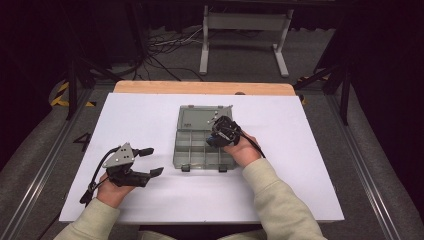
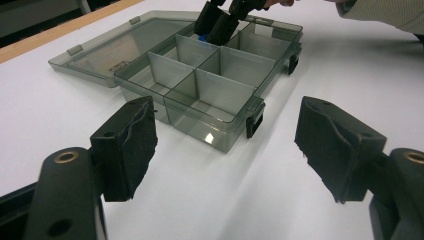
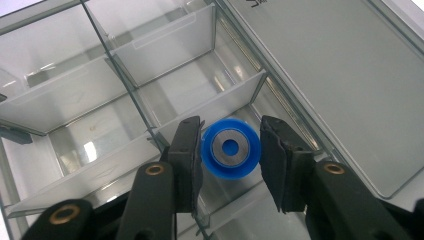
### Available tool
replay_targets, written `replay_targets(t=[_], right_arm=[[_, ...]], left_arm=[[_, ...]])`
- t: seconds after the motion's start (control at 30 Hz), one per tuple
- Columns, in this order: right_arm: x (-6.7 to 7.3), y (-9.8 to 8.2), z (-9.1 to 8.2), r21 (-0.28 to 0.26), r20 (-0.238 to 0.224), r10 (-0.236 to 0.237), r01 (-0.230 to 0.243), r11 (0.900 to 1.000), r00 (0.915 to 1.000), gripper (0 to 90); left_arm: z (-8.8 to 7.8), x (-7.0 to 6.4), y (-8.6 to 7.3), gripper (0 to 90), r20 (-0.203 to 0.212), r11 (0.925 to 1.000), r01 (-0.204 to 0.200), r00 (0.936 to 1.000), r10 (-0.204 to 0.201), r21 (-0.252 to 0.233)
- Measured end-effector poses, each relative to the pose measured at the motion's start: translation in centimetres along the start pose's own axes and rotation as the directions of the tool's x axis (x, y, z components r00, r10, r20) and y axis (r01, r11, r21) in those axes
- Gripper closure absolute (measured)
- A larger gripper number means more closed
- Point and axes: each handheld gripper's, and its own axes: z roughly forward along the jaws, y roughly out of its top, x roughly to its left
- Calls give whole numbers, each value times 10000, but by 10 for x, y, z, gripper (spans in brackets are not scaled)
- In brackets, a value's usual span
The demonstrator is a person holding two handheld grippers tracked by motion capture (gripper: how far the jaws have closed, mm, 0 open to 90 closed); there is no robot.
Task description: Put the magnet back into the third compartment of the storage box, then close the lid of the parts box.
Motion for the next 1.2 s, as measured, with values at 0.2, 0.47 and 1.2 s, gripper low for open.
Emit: replay_targets(t=[0.2,0.47,1.2], right_arm=[[1,0,-6,-110,99,42,-41,9999,9999,595],[-3,-4,-34,-654,209,285,-271,9975,9994,674],[-13,-26,-78,-1471,70,575,-559,9875,9983,899]], left_arm=[[1,1,0,251,55,9999,89,9999,-89,-47],[-1,4,0,251,210,9983,364,9992,-355,-458],[4,28,26,866,-225,9973,717,9972,-720,-143]])
